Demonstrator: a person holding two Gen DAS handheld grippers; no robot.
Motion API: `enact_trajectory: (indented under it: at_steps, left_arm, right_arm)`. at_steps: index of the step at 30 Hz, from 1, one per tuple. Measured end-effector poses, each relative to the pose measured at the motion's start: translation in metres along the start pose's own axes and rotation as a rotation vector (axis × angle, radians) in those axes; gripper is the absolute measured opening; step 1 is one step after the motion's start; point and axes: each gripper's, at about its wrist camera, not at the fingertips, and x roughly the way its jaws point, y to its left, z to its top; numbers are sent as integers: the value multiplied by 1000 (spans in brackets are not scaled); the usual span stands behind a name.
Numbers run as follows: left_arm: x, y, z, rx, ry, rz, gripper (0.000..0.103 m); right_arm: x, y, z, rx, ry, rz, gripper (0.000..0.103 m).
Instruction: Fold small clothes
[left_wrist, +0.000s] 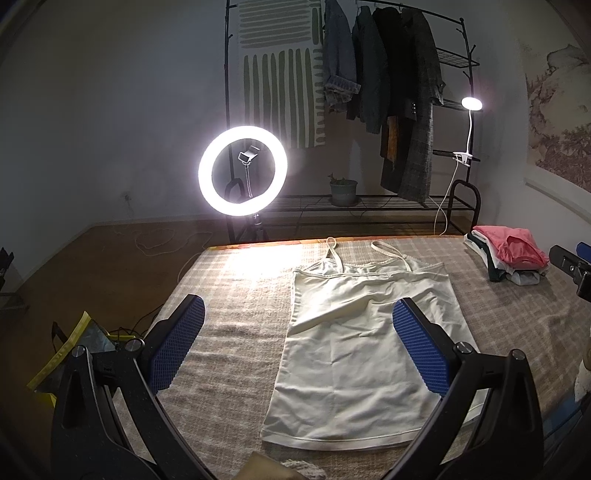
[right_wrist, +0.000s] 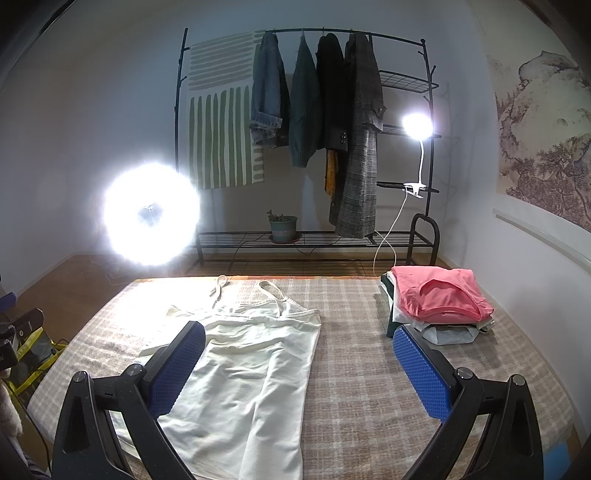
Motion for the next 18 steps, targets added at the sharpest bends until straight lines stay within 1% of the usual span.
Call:
enact_trajectory:
  at_steps: [7,10,13,16,18]
  left_arm:
    - [11,16,-5,-18,57,15,103]
    - [18,26,-10,-37,91,10,103]
    - [25,38,-18,-71,124,-3,102]
    - [35,49,-25,-99,163,-12,97]
    - [47,58,-34,-135,221,-25,89]
  right_arm:
    - [6,13,-2,-10,7,6,103]
    - [15,24,1,-20,14,15,103]
    - [24,35,3,-24,21,41,103]
    - [33,46,5,-22,15,64,103]
    - [39,52,6,-19,-11,83,103]
